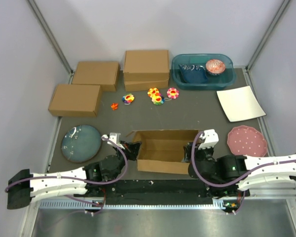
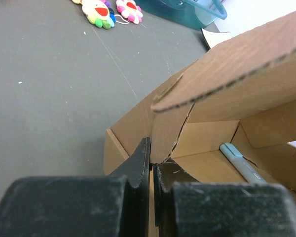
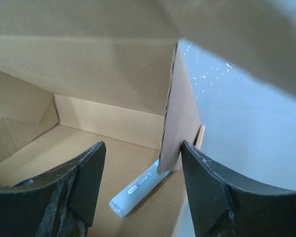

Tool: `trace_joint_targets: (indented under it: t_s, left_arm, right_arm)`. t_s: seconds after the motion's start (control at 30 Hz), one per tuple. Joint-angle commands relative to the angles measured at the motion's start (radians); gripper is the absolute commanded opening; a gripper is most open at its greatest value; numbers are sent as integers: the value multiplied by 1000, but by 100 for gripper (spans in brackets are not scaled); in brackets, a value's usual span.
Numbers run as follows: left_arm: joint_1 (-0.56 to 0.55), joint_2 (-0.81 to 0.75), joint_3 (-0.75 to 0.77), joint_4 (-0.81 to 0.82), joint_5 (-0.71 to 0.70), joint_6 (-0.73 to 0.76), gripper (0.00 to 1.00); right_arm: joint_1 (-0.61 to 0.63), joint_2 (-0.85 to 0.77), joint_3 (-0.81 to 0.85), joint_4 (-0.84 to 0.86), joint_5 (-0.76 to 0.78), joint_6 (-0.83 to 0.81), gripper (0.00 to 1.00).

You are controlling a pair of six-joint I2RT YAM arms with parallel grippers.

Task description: Fold the paper box

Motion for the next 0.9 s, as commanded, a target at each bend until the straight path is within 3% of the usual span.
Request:
trace_joint_targets:
  t_s: [0.0, 0.37, 0.87]
  left_arm:
    - [-24, -6, -37, -138, 62, 30, 0]
    - [-31, -6, -26, -125, 44, 73, 0]
    - [-32, -7, -22, -125, 13, 103, 0]
  right_arm:
    - [31, -75, 32, 3, 59, 10, 64]
    - [111, -128, 118, 5, 140, -111, 66]
    - [166, -117, 394, 95, 225, -450, 68]
